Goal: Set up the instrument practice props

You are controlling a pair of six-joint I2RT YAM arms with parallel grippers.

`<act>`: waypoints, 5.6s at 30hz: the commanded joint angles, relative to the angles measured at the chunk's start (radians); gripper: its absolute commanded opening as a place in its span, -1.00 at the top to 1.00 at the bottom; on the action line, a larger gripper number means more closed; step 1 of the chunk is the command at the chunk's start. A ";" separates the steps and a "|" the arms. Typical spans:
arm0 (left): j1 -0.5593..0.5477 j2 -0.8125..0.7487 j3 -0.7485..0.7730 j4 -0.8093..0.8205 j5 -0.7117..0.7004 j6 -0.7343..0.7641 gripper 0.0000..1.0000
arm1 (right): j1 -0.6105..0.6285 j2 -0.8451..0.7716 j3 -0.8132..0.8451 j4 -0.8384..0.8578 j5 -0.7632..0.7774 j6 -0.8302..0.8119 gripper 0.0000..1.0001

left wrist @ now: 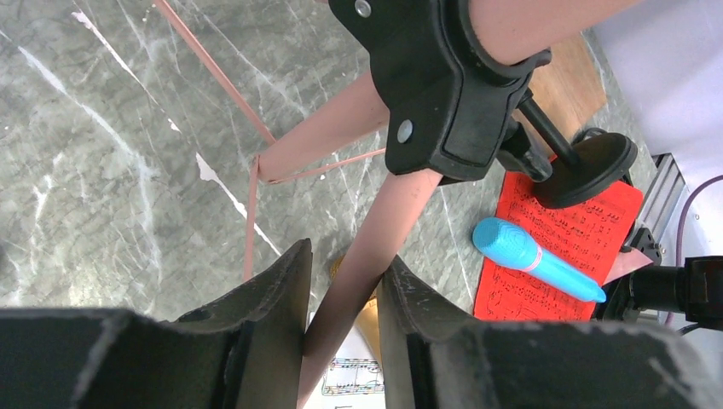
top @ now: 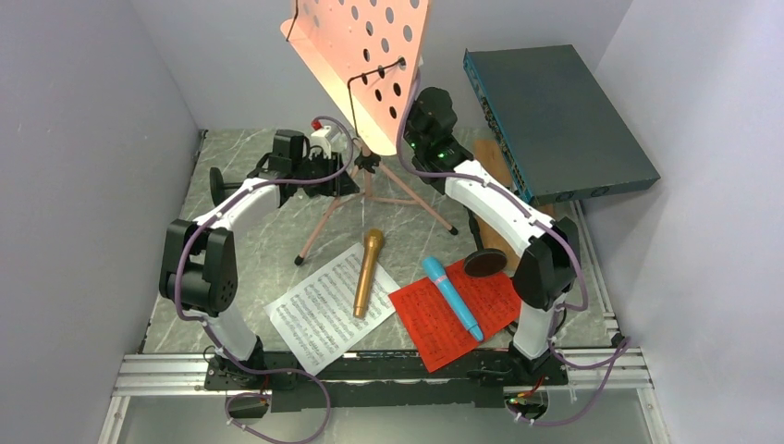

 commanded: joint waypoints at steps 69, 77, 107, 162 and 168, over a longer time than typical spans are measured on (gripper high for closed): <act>-0.065 0.054 0.025 -0.199 -0.101 -0.025 1.00 | 0.044 -0.176 -0.539 -0.121 0.296 0.567 -0.15; -0.065 0.051 0.025 -0.197 -0.094 -0.030 1.00 | 0.043 -0.123 -0.508 -0.088 0.335 0.630 0.11; -0.065 0.054 0.031 -0.208 -0.095 -0.027 1.00 | -0.069 -0.218 -0.744 -0.111 0.364 1.001 0.13; -0.066 0.101 0.058 -0.227 -0.065 -0.032 1.00 | -0.055 -0.243 -1.039 0.722 -0.356 -0.781 -0.23; -0.064 0.102 0.061 -0.230 -0.067 -0.029 1.00 | -0.051 -0.184 -0.936 0.606 -0.381 -0.892 -0.21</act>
